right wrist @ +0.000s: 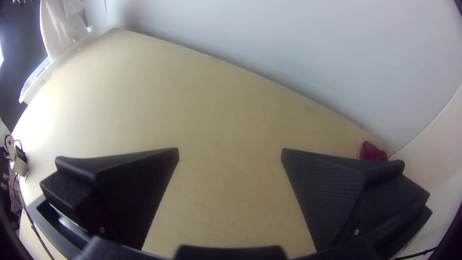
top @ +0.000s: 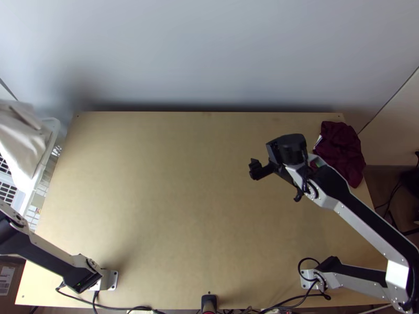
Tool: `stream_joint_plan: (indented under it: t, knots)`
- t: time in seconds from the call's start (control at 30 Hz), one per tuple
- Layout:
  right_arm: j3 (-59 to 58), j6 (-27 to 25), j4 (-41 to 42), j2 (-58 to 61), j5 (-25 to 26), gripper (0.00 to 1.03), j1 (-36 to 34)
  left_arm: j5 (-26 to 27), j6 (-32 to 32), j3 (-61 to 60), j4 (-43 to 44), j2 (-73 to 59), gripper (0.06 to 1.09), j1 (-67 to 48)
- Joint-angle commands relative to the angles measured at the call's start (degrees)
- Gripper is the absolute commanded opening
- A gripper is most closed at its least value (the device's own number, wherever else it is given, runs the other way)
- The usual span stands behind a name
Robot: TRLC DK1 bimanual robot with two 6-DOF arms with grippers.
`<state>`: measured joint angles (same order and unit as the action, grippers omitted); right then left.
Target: Fold the t-shirt
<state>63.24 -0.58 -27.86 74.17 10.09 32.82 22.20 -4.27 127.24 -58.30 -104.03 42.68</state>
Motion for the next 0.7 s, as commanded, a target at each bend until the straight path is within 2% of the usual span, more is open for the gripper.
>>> stream_joint_plan:
  t: [0.0, 0.07, 0.1, 0.3, 0.53, 0.67]
  knots:
    - [-8.8, 1.8, 3.8, -5.7, -0.1, 0.99, -2.4, 1.5, 0.8, -2.2, -6.3, 10.3, 0.09, -11.7]
    - [-11.2, 2.5, 5.1, -7.4, 0.0, 0.99, -2.9, 1.5, 0.8, -4.3, -7.9, 12.4, 0.10, -16.4]
    - [-14.5, 3.2, 7.1, -10.5, -0.1, 0.99, -5.0, 1.4, 0.4, -11.9, -8.0, 17.4, 0.09, -25.1]
    - [-18.2, 4.3, 9.0, -14.7, -0.1, 0.99, -10.0, 1.3, 4.5, -25.2, -4.7, 23.3, 0.09, -39.1]
    - [-22.6, 4.1, 9.3, -20.3, -0.1, 0.99, -14.4, -6.0, 11.4, -33.5, -1.8, 24.7, 0.09, -57.8]
    - [-24.5, 4.2, 9.3, -22.2, -0.2, 0.99, -16.1, -6.2, 16.4, -33.0, 0.6, 24.7, 0.09, -65.7]
